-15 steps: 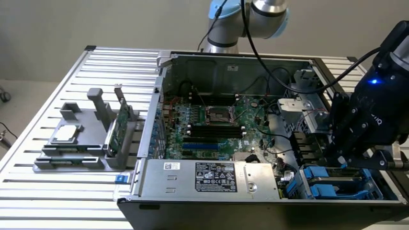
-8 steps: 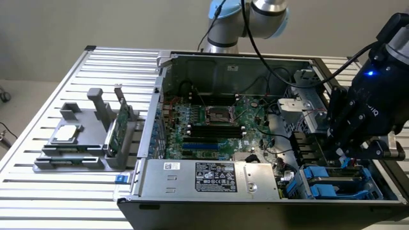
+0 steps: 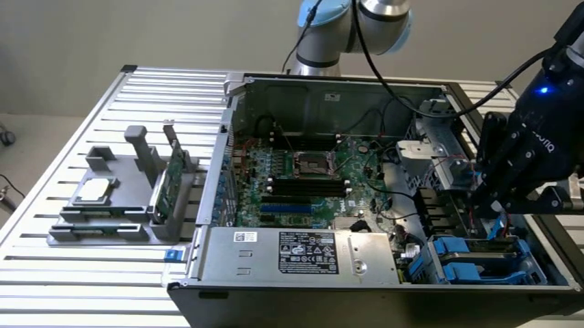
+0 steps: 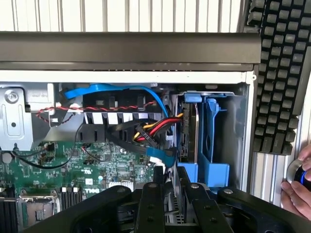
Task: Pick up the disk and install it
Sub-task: 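Insert the second disk wire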
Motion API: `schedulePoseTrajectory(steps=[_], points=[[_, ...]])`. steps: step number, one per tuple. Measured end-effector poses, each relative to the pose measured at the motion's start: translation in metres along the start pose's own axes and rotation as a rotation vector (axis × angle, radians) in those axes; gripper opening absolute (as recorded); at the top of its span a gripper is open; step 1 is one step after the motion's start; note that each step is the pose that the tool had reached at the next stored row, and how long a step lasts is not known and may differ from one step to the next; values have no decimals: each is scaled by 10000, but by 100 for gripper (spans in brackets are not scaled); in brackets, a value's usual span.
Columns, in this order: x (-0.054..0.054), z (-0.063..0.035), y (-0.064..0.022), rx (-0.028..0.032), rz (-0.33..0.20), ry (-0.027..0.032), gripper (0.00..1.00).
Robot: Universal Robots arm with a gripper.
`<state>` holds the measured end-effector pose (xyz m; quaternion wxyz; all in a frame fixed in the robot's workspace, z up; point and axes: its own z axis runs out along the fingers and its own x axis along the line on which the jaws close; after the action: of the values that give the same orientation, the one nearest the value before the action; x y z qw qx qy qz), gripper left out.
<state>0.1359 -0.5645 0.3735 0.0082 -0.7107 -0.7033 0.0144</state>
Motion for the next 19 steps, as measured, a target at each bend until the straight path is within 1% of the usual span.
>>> schedulePoseTrajectory(steps=[3,9,11,12,13,19], points=[[11,-7,40,0,3,-14,25],[21,-10,100,1,3,-23,25],[22,-8,103,0,5,-23,25],[23,-7,103,1,5,-24,23],[24,-5,104,0,5,-22,16],[19,16,106,1,4,-22,16]])
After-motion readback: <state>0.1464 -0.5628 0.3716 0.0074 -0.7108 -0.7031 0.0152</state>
